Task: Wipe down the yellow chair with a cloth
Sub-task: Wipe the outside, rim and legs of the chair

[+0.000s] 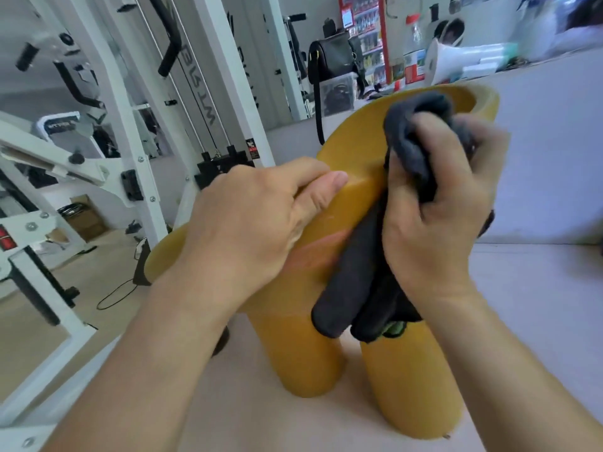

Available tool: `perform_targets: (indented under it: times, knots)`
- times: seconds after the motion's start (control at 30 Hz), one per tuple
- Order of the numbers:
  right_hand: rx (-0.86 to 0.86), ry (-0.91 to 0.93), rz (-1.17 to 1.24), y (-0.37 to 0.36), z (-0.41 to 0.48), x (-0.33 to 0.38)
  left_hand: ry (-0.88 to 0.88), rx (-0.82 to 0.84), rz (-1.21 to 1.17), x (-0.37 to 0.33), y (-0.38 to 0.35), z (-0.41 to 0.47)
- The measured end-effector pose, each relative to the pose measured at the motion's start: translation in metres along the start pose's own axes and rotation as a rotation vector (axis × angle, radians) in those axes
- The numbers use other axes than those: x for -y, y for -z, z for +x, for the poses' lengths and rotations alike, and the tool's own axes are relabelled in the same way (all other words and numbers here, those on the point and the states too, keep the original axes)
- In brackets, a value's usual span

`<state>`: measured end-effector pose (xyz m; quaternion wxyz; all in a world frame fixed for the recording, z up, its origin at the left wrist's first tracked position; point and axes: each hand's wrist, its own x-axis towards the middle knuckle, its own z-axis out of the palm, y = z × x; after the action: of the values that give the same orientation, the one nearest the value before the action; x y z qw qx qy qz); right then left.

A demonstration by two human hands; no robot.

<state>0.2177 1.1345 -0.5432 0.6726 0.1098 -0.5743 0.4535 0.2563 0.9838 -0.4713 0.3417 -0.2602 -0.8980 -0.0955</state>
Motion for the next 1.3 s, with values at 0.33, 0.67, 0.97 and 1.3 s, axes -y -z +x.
perform_targets:
  times: [0.33, 0.67, 0.97, 1.3]
  knots:
    - [-0.226, -0.792, 0.082, 0.012, -0.077, -0.057, -0.02, -0.003, 0.253, -0.08, -0.023, 0.033]
    - [-0.08, -0.095, 0.003, 0.005, -0.008, -0.024, -0.087, 0.15, -0.036, -0.067, -0.017, 0.076]
    - [-0.238, -1.031, 0.19, 0.01, -0.046, -0.057, 0.143, 0.302, -0.05, -0.015, 0.005, 0.014]
    - [-0.105, -0.047, 0.024, 0.039, 0.002, -0.006, 0.038, 0.189, -0.06, -0.07, -0.002, 0.017]
